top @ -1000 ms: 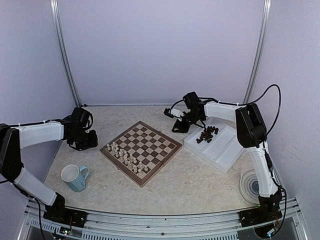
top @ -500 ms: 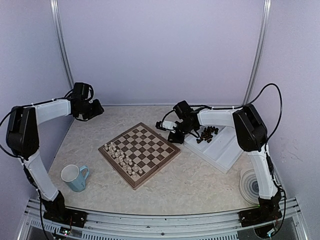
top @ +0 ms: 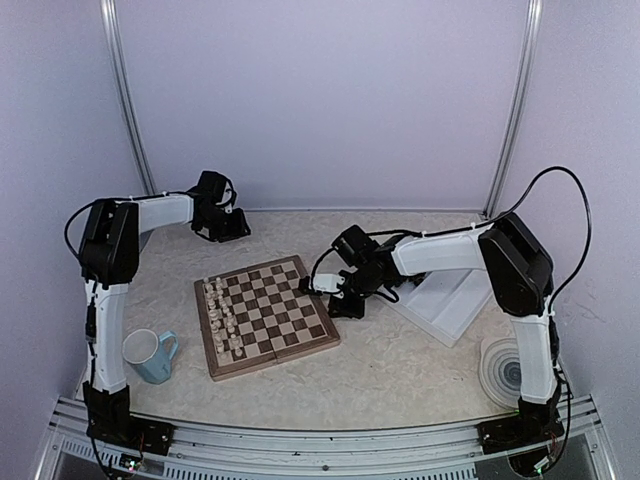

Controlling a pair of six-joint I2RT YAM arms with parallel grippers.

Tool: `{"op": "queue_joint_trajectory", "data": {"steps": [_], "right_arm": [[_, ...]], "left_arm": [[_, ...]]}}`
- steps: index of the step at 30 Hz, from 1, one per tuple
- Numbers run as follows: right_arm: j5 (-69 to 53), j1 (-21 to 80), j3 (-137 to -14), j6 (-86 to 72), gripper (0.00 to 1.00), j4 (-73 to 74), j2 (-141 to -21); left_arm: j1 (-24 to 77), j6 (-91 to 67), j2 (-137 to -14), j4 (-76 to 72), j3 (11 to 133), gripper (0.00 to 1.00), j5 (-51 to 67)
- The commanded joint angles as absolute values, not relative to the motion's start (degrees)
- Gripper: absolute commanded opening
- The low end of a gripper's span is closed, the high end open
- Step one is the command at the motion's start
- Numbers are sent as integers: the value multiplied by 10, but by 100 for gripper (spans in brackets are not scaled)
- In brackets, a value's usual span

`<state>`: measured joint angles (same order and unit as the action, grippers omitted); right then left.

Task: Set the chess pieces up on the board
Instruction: Move the chessboard to the center of the board, then move the storage box to the center of the board.

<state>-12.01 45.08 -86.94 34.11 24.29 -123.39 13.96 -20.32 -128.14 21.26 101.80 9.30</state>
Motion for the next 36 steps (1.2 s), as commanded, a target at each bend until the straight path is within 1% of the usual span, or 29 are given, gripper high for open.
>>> {"op": "queue_joint_trajectory", "data": {"steps": [1, 5, 8, 11, 15, 17, 18, 19, 21, 27, 29, 36], "right_arm": [[-160, 479, -860, 322, 22, 286, -1218], [-164, 474, -862, 324, 23, 312, -1180], [-160, 451, -846, 324, 25, 328, -1137], [-140, 426, -823, 323, 29, 336, -1103], [-116, 382, -801, 305, 35, 344, -1084], [-118, 355, -793, 296, 40, 350, -1079], [-115, 344, -786, 293, 50, 348, -1075], [-111, 333, -778, 291, 56, 344, -1072], [-107, 318, -764, 295, 58, 338, -1070], [-87, 310, -759, 294, 58, 337, -1104], [-84, 310, -764, 296, 55, 339, -1115], [-121, 310, -774, 322, 36, 367, -1127]], "left_arm": [[170, -159, -1306, 257, 1034, 38, 107], [190, -143, -1311, 264, 1021, 38, 121], [198, -135, -1313, 262, 1017, 39, 134], [206, -127, -1319, 264, 1023, 39, 146], [216, -120, -1314, 269, 1031, 39, 131], [220, -121, -1298, 269, 1026, 40, 121], [221, -121, -1282, 268, 1020, 40, 117], [221, -122, -1272, 263, 1011, 40, 113], [222, -126, -1244, 245, 983, 41, 105], [225, -138, -1177, 228, 940, 43, 109], [229, -138, -1167, 224, 935, 43, 110], [232, -129, -1180, 233, 949, 44, 129]]}}
